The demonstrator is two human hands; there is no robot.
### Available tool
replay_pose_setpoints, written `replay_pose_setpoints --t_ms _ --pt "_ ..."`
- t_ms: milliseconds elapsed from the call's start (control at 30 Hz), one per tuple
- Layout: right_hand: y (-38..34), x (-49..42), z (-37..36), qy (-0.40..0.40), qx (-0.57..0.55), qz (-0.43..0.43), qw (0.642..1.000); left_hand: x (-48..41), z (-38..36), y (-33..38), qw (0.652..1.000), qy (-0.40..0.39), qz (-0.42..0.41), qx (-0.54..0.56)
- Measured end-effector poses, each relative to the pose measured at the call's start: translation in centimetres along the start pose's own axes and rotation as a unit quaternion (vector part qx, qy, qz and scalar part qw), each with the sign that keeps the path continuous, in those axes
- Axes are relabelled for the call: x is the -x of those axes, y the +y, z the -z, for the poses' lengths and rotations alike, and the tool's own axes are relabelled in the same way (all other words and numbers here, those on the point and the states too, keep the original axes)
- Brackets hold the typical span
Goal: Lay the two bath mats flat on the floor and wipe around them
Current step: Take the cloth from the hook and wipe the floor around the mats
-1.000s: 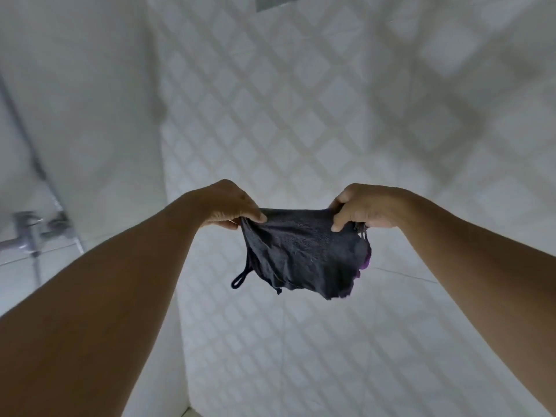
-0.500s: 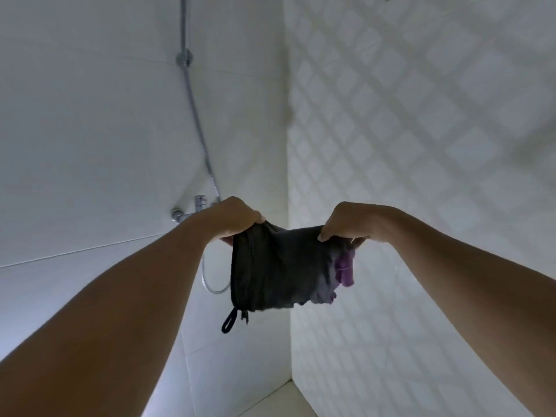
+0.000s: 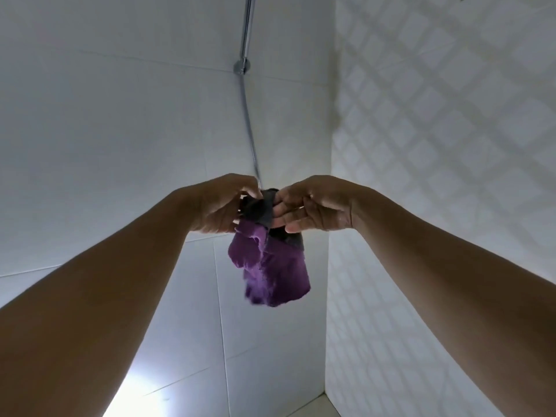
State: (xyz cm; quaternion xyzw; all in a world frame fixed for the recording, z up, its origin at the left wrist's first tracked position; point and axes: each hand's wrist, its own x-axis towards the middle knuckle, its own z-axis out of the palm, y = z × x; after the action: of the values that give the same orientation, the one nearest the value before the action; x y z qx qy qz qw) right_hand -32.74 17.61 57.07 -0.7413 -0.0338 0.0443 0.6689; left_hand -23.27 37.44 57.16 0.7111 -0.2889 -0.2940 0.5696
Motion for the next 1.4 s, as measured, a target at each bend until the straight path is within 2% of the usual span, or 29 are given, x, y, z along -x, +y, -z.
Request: replay_pose_setpoints --t_ms 100,167,267,333,433,500,633,733,867,933,1000,1167,1300,1400 --pt "-0.1 -2.2 -1.4 0.084 0.091 0.018 0.992 0.5 1.4 -0.3 0.997 -0.008 -0.023 -0.078" --pt "0.5 -3.6 -1.8 0.12 0.141 0.023 0.982 0.3 2.3 -0.9 0.989 0.027 -0.036 -0.142" --pt "2.1 -4.9 -2.1 0.146 0.155 0.035 0.976 -0.2 3.4 -2.1 0.985 0.065 -0.048 -0.155" --pt "3.6 -5.7 -1.6 0.125 0.137 0.006 0.983 -0.4 3.9 -3.0 0.988 0.061 -0.049 -0.134" --pt "6.1 -6.9 -0.5 0.015 0.095 -0.061 0.994 -0.7 4.4 -3.9 0.99 0.072 -0.043 -0.113" --pt "7.4 -7.9 -0.2 -0.015 0.083 -0.064 0.994 -1.2 4.6 -4.2 0.987 0.103 -0.036 -0.12" --pt "8.3 -9.5 -0.2 -0.003 0.044 -0.002 0.999 -2.5 4.8 -5.8 0.975 0.188 -0.021 -0.115" --pt "8.5 -10.8 0.3 0.018 0.012 0.018 1.0 -3.3 4.2 -7.6 0.984 0.173 0.019 -0.035" --pt "10.8 -13.4 1.4 0.047 -0.017 -0.004 0.999 -4.6 3.0 -10.8 0.985 0.153 0.053 0.052" --pt "13.3 -14.7 1.5 0.048 -0.037 -0.034 0.998 -5.6 2.2 -13.2 0.982 0.174 0.063 0.049" --pt "16.7 -15.5 1.1 0.031 -0.055 -0.075 0.995 -6.3 1.3 -16.5 0.969 0.231 0.081 0.038" --pt "30.2 -16.3 -1.6 -0.088 -0.079 -0.19 0.974 -5.0 -1.5 -29.1 0.914 0.357 0.183 0.062" --pt "40.8 -14.4 -6.4 -0.153 -0.059 -0.275 0.947 -0.7 -4.4 -39.5 0.87 0.397 0.284 0.061" --pt "47.0 -11.9 -10.3 -0.208 -0.003 -0.317 0.925 3.0 -6.5 -46.7 0.845 0.409 0.34 0.045"
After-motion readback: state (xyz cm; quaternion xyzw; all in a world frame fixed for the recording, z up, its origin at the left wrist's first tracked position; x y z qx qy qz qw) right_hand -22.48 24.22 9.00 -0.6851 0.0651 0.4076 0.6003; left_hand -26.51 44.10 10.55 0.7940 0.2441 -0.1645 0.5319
